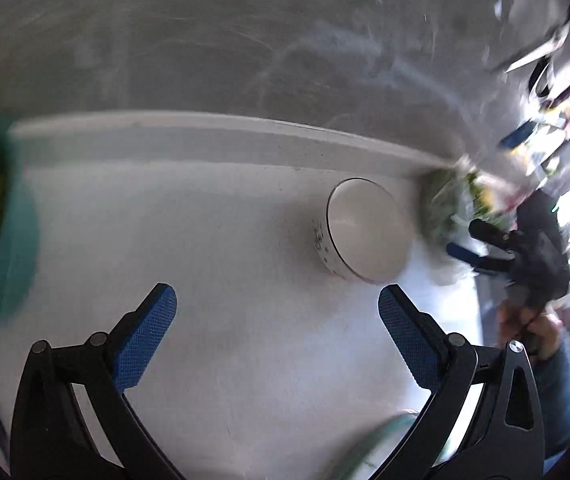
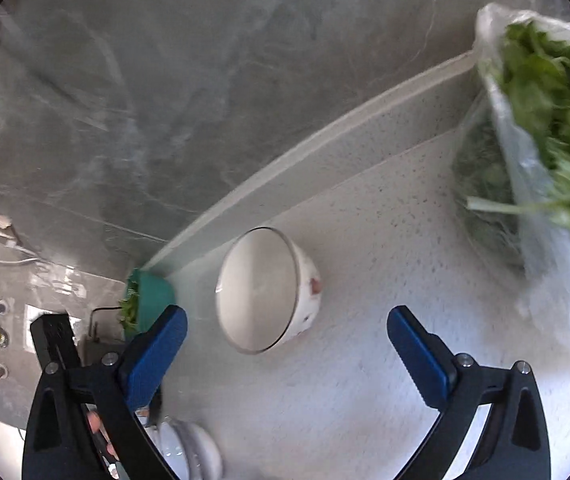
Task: Organize plates and bowls
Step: 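Move both grippers to the rim of the red-floral white bowl, then close the right gripper on the floral bowl rim while the left gripper closes too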
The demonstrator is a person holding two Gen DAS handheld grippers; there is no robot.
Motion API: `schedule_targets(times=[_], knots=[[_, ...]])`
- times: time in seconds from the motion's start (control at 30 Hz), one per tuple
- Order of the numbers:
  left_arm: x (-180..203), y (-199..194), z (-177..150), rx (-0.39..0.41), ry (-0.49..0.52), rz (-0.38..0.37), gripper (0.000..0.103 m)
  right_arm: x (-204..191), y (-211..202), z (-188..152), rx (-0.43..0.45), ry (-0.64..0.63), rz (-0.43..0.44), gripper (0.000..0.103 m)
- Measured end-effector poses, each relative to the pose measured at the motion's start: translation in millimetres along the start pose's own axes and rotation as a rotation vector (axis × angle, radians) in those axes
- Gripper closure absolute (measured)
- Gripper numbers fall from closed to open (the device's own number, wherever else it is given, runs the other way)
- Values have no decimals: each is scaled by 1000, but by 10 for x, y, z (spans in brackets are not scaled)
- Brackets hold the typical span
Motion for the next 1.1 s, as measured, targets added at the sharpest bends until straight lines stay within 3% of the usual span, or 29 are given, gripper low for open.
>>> schedule_targets(times=[0.17,0.3,0.43,0.63,0.67,0.73,0.87,1.0,1.1], knots=[[109,518,337,-74,91,35,1,22,388,62,-87,-29,-32,14],[72,847,464,-101,88,16,5,71,514,90,-115,-27,-32,17],[81,1110,431,-150,113,-8,38,67,594,150,-123,-30,-42,25],[-43,1341,455,-164,72,-36,38,-65,803,116,-165,-64,-98,27],[-56,1344,451,-164,72,-34,38,-69,827,107,-171,-70,-103,29],[-54,1359,456,-170,76,-43,53,-81,876,90,-180,-77,-113,34],[-10,1362,494,-169,95,-49,71,-139,1032,47,-204,-83,-117,50],[132,1433,516,-189,111,-44,77,-156,1092,22,-214,-87,-128,68],[202,1498,478,-200,106,-61,78,-164,1185,-4,-240,-69,-135,74]])
Point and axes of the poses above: each gripper's, at about its wrist camera, not at the fingertips, and y roughly the way its jaws point, x to its right, z to its top, the point moved 4 cm from there along y, roughly the way its jaws point, and after that the axes turned 8 degrees about y, right-handed, at the moved point
